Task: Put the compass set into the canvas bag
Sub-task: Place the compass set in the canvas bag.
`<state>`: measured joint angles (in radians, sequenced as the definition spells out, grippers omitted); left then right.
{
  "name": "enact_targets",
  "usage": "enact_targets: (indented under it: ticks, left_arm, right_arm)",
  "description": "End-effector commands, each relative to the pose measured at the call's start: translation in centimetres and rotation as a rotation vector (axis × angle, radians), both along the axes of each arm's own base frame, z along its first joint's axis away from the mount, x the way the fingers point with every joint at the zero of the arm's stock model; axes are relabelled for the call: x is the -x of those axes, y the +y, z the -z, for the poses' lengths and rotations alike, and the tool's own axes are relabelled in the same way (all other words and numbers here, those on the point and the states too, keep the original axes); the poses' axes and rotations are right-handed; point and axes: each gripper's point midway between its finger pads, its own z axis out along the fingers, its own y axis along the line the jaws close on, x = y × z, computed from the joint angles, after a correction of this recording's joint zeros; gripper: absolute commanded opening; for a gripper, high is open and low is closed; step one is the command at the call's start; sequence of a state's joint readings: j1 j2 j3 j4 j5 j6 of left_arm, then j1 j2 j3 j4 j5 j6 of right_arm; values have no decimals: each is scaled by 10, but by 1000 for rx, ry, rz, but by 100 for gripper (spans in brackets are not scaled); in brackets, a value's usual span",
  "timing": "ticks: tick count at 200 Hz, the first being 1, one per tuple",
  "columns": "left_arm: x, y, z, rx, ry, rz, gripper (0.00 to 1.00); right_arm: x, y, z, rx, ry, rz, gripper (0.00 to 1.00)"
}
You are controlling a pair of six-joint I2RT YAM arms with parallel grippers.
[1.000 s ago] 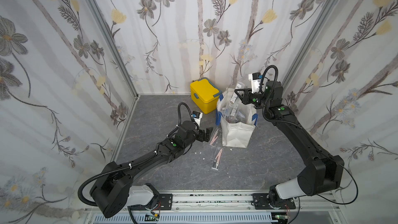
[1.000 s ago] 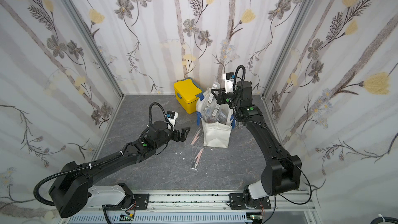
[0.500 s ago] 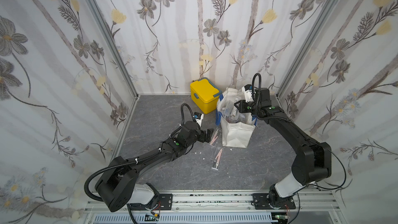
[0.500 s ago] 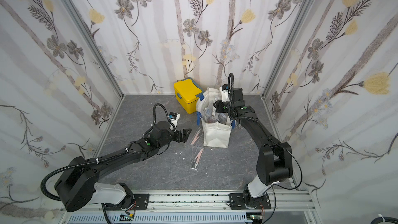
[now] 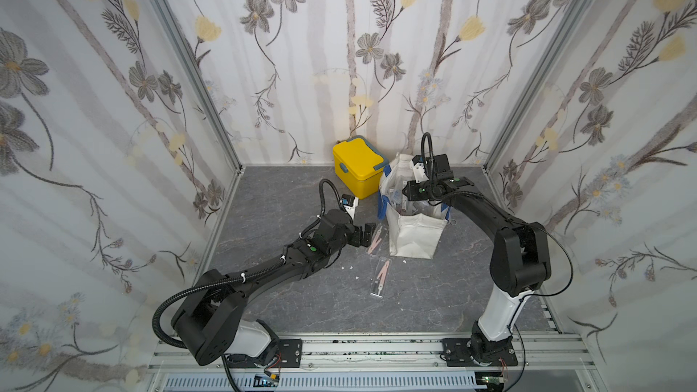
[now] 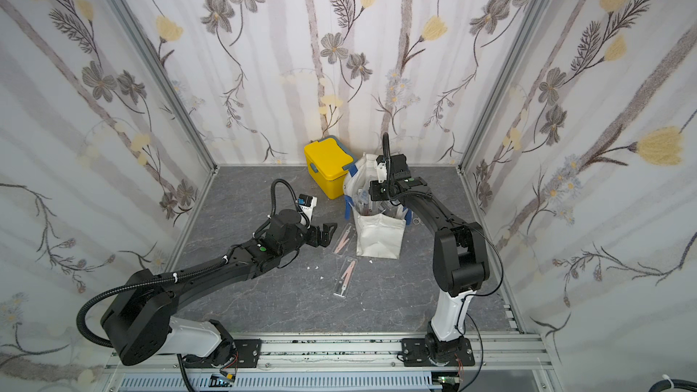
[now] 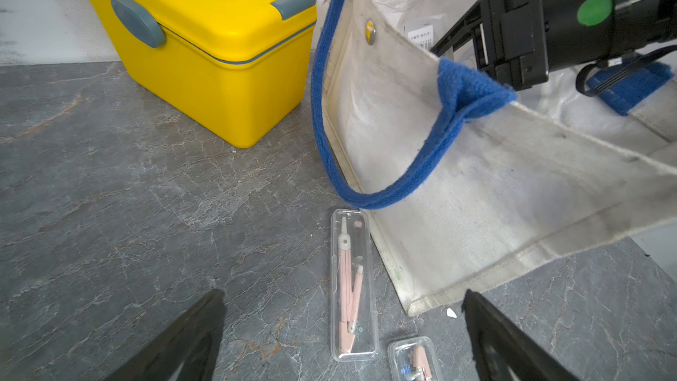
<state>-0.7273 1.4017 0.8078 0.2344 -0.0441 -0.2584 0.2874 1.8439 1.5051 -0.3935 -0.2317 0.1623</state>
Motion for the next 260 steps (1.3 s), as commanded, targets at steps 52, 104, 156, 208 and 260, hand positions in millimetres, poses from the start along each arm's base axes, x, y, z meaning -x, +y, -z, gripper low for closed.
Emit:
enact_targets:
  ticks: [52,104,156,208,260]
  left_arm:
    - [-4,11,5,-12,-2,-59,100]
    - [-8,17,13,-44,10,-106,100]
    - [-17,9,34,-94,81,-106,100]
    - [-24,-9,67,-188,163,-103,100]
    - [-23,-43,100,-280,230,-63,96]
  right_arm:
    - [-3,-5,-25,22,-80,-4,65]
    - [4,0,-76,-54,-228,-30,99]
    - [39,1,-140,-198,-453,-58,100]
    - [71,-19,-180,-244,-627,0,100]
    - [73,-43,-172,-256,-645,117,100]
